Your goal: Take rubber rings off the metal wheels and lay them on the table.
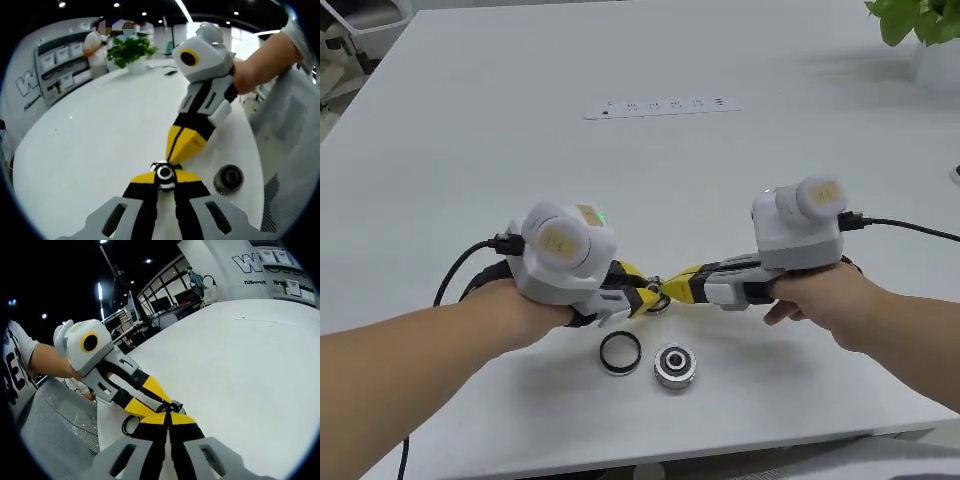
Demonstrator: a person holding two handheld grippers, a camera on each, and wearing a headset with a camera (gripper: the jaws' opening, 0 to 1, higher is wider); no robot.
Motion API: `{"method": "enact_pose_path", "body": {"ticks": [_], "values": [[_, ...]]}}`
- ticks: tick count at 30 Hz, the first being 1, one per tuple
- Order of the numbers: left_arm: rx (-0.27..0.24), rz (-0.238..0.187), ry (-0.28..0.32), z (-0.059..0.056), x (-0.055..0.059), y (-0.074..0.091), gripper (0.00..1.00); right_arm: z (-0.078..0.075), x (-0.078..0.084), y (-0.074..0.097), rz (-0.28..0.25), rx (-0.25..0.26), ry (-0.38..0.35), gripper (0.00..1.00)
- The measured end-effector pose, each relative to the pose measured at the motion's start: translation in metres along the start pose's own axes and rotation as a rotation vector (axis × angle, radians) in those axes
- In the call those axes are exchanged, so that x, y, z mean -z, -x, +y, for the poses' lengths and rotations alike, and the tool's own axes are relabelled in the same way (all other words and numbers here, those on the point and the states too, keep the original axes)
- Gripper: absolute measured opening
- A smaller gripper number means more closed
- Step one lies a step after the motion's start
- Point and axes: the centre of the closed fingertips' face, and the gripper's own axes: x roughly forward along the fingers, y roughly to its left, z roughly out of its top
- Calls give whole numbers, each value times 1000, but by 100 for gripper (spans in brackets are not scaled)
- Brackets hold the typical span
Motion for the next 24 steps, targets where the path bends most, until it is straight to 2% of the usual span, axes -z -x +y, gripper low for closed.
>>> {"method": "enact_pose_path", "body": {"ticks": [24], "values": [[1, -9, 2, 0, -1, 0, 12, 11, -4, 0, -19, -30, -4, 0]]}}
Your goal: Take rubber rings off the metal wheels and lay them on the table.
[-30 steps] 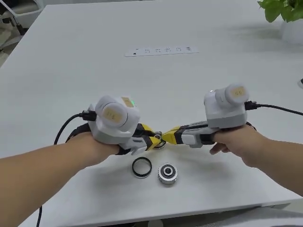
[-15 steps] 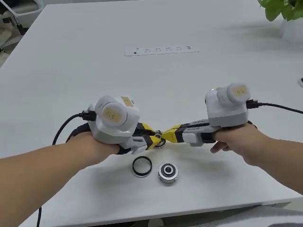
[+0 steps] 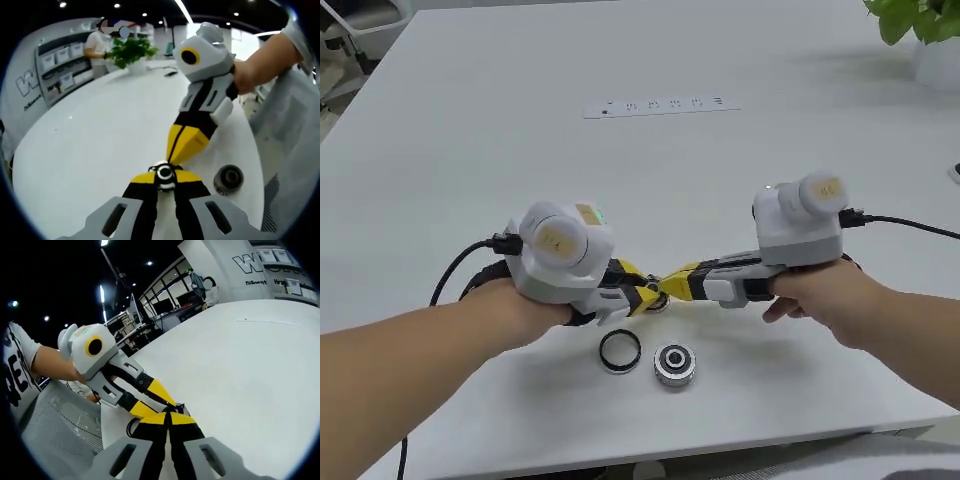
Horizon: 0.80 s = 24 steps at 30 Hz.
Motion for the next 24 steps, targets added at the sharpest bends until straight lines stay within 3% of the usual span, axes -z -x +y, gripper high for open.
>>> {"method": "enact_pose_path", "body": {"ticks": [7, 20, 24], "values": [[-1, 0, 3, 0, 0, 0, 12, 7, -3, 0, -14, -29, -7, 0], [7, -9, 13, 0, -1, 0, 14, -9, 1, 4, -8, 41, -27, 0], [36, -4, 20, -6, 0, 2, 22, -11, 3, 4, 3, 49, -21, 0]]}}
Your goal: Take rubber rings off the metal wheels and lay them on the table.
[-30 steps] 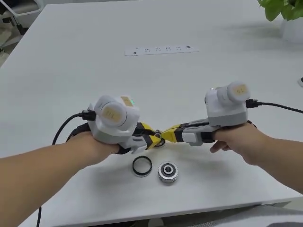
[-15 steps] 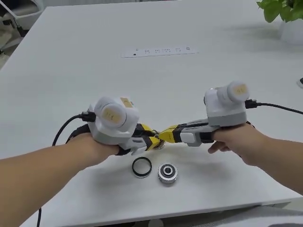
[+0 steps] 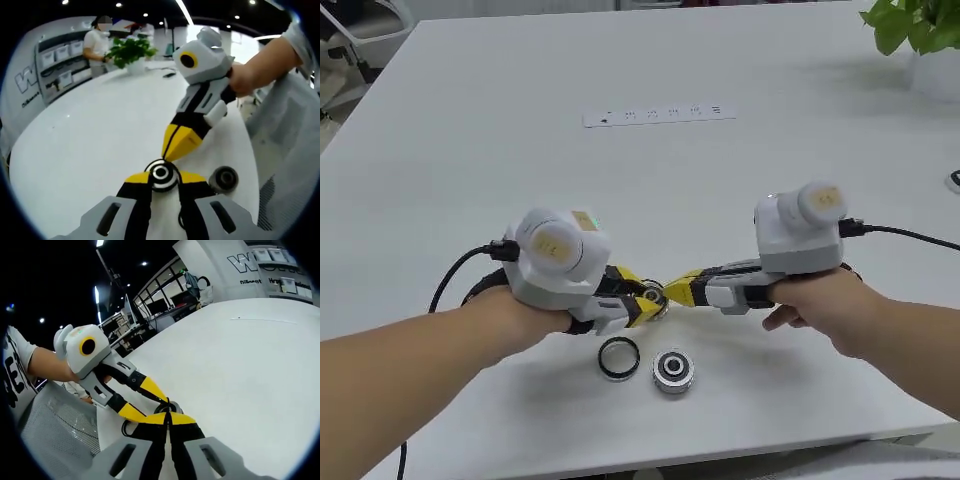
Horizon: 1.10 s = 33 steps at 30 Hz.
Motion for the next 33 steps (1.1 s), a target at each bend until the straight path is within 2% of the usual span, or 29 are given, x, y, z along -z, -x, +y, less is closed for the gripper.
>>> {"method": "enact_pose_path", "body": {"ticks": [3, 8, 14, 24, 33], "values": [[16, -5, -13, -6, -2, 3, 27, -1, 0, -1, -1, -3, -8, 0], [31, -36, -2, -8, -7, 10, 29, 1, -2, -1, -6, -12, -16, 0], [34, -81, 3, -10, -17, 20, 33, 5, -5, -1, -16, -31, -25, 0], [38, -107, -10, -15, -19, 40, 42, 11, -12, 0, -30, -54, -33, 0], [37, -158, 4, -19, -30, 60, 49, 18, -21, 2, -44, -74, -37, 0]]}}
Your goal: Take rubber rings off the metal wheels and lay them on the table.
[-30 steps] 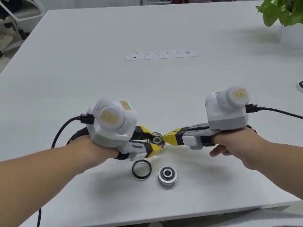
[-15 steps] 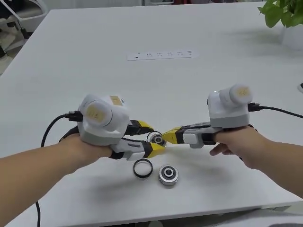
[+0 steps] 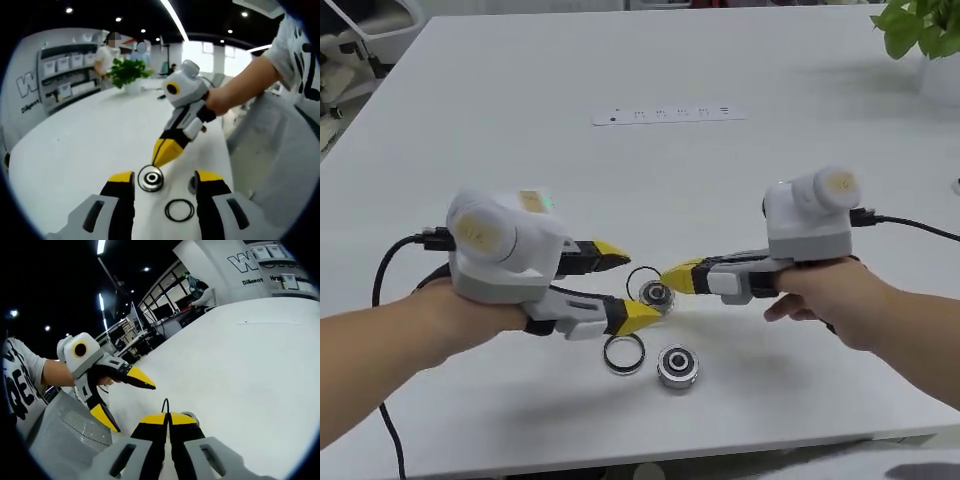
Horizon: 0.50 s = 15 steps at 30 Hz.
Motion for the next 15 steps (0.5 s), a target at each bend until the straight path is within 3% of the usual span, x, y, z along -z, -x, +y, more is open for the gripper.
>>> {"method": "enact_pose_path", "body": {"ticks": [15], "values": [[1, -23, -17, -9, -6, 27, 57, 22, -12, 2, -19, -43, 3, 0]]}}
